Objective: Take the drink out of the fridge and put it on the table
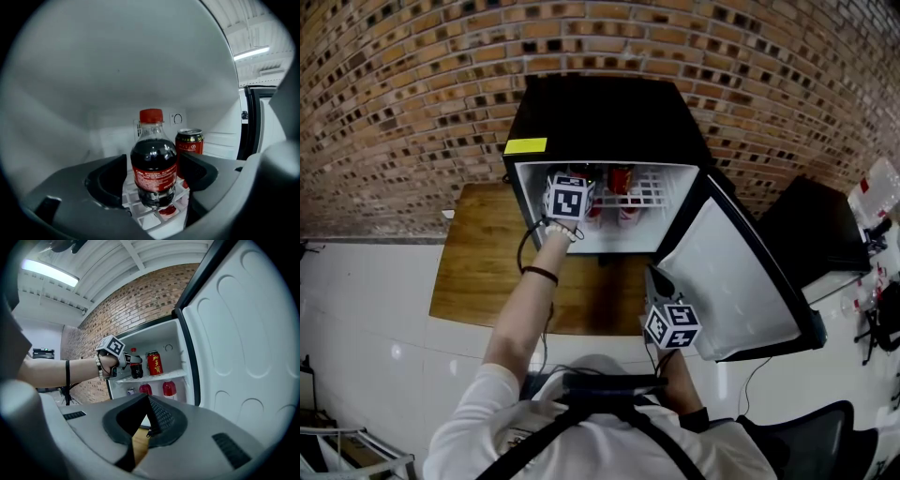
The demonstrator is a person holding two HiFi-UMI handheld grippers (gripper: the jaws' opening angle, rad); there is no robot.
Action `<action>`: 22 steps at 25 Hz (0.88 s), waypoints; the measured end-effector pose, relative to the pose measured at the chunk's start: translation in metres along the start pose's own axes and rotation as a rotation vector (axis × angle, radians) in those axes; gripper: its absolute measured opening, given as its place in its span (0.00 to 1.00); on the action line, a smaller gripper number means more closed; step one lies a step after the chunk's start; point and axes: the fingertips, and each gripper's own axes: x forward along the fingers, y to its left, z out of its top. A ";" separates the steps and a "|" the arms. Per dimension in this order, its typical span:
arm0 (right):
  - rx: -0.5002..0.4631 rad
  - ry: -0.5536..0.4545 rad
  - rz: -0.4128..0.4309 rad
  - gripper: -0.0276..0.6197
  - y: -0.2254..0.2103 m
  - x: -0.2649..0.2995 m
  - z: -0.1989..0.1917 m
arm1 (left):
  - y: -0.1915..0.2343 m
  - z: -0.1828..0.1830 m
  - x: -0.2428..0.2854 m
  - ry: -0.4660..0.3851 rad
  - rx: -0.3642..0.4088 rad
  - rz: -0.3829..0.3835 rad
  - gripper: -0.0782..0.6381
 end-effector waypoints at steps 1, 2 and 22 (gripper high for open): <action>0.001 0.000 0.000 0.06 0.000 0.000 0.000 | 0.000 0.000 0.000 -0.004 0.004 0.001 0.58; 0.001 0.000 0.001 0.06 0.001 0.000 0.000 | 0.000 0.001 0.000 -0.009 0.010 0.002 0.55; 0.005 0.002 0.031 0.06 0.012 -0.002 -0.006 | -0.036 -0.001 -0.074 -0.095 -0.013 -0.063 0.53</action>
